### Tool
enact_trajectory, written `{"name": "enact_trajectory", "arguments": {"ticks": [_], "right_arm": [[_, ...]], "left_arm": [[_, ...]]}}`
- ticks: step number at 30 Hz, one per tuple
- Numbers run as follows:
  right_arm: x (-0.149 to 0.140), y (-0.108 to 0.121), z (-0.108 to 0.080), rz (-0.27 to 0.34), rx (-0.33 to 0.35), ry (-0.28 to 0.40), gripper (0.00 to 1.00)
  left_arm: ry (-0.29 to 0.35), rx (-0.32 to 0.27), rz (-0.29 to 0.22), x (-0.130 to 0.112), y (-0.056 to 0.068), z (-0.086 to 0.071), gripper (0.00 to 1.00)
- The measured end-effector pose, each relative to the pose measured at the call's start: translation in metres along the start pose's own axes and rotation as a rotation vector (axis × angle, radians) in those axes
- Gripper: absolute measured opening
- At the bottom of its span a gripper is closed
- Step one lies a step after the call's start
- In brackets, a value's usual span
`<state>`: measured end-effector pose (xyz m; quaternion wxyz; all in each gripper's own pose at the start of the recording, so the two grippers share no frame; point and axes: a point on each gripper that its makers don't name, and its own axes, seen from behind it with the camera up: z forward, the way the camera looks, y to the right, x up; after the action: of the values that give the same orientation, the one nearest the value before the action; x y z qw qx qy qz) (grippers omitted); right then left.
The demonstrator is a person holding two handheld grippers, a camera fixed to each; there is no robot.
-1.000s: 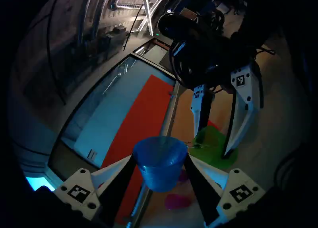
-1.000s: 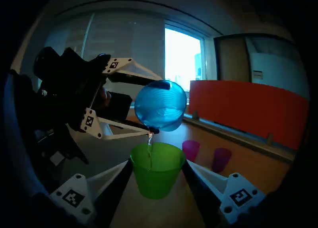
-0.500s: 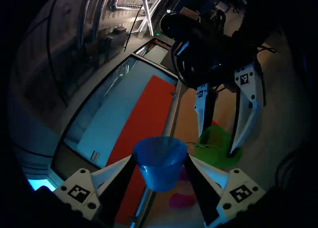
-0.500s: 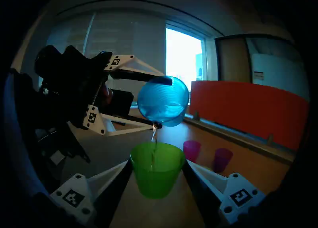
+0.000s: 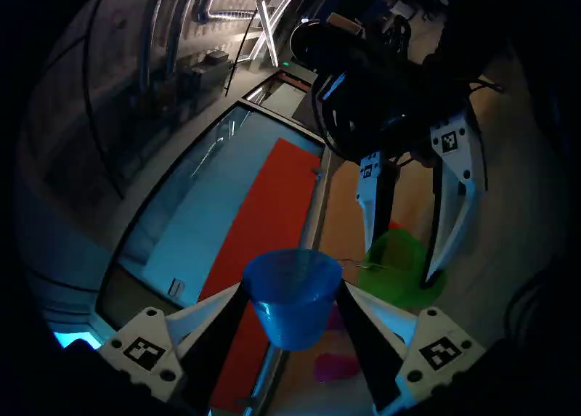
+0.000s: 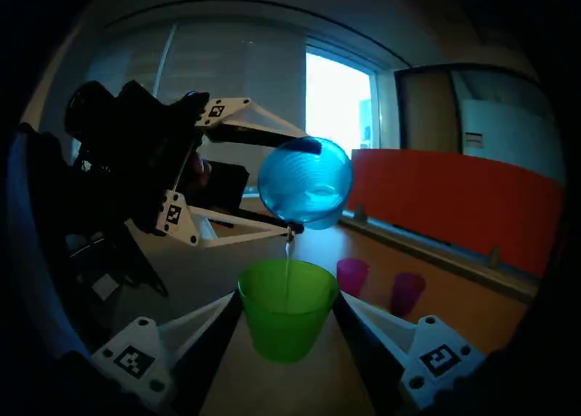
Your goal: Pour water
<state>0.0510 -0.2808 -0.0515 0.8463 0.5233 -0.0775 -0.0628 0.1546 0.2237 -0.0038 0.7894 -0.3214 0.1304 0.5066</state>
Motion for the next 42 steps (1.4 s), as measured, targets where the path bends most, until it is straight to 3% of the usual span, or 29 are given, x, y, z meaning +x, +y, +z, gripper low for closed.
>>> {"name": "enact_trajectory", "arguments": {"ticks": [33, 42], "right_arm": [[0.0025, -0.0014, 0.0001, -0.019, -0.002, 0.008, 0.91], [0.0043, -0.0012, -0.0011, -0.023, -0.002, 0.012, 0.91]], "left_arm": [[-0.002, 0.017, 0.064, 0.0061, -0.0061, -0.004, 0.85], [0.0, 0.019, 0.082, 0.0092, -0.001, -0.0055, 0.85]]}}
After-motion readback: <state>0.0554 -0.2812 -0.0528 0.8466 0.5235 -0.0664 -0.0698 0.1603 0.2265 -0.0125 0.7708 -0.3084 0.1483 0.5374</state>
